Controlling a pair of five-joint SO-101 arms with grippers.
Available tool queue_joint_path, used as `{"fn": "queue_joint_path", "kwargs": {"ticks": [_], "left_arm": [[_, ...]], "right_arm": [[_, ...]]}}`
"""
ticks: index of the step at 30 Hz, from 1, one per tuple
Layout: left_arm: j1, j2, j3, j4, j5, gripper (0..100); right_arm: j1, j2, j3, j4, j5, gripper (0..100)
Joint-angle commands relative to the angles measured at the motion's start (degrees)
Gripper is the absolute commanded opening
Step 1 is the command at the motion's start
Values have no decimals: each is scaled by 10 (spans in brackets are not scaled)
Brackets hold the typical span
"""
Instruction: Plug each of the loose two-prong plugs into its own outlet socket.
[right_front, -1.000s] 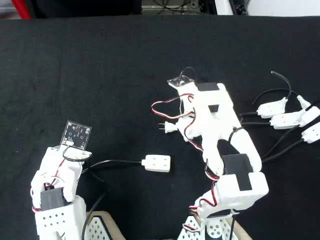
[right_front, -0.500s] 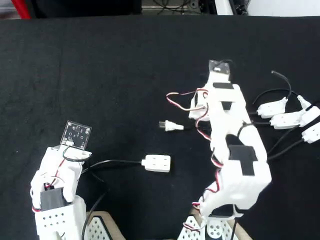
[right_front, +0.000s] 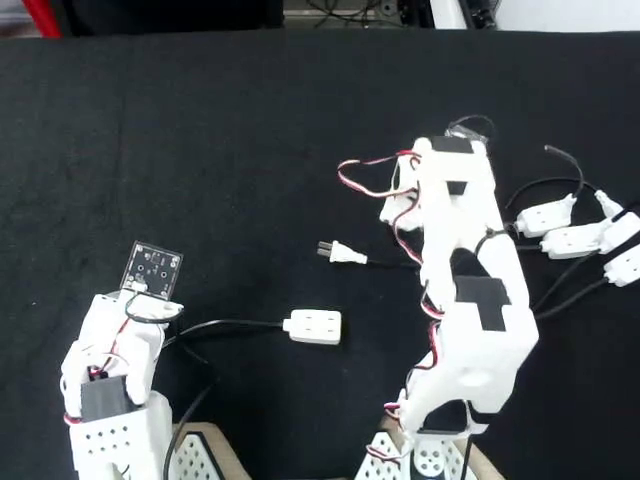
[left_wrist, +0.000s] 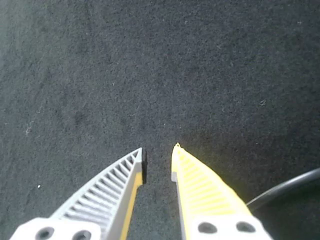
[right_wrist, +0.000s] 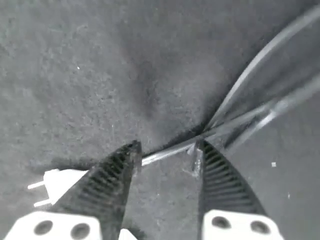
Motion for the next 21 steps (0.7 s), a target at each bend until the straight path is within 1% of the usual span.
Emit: {"fn": "queue_joint_path", "kwargs": {"ticks": [1, 7, 9, 11, 14, 17, 21], "left_arm": [[-2, -4, 11, -7, -5, 107], [-2, -4, 11, -7, -5, 106], [-2, -4, 11, -7, -5, 106], [-2, -4, 11, -7, -5, 106], [-2, -4, 11, -7, -5, 106], [-3, -4, 11, -7, -5, 106], [-3, -4, 11, -7, -5, 106]], "right_arm": [[-8, -21, -36, 15, -22, 173], [-81, -22, -17, 36, -24, 173], [-100, -22, 1, 33, -53, 173], [-113, -21, 14, 27, -104, 173], [-120, -21, 29, -11, -164, 173], [-136, -21, 59, -55, -193, 176], [-159, -21, 85, -97, -197, 176]]}}
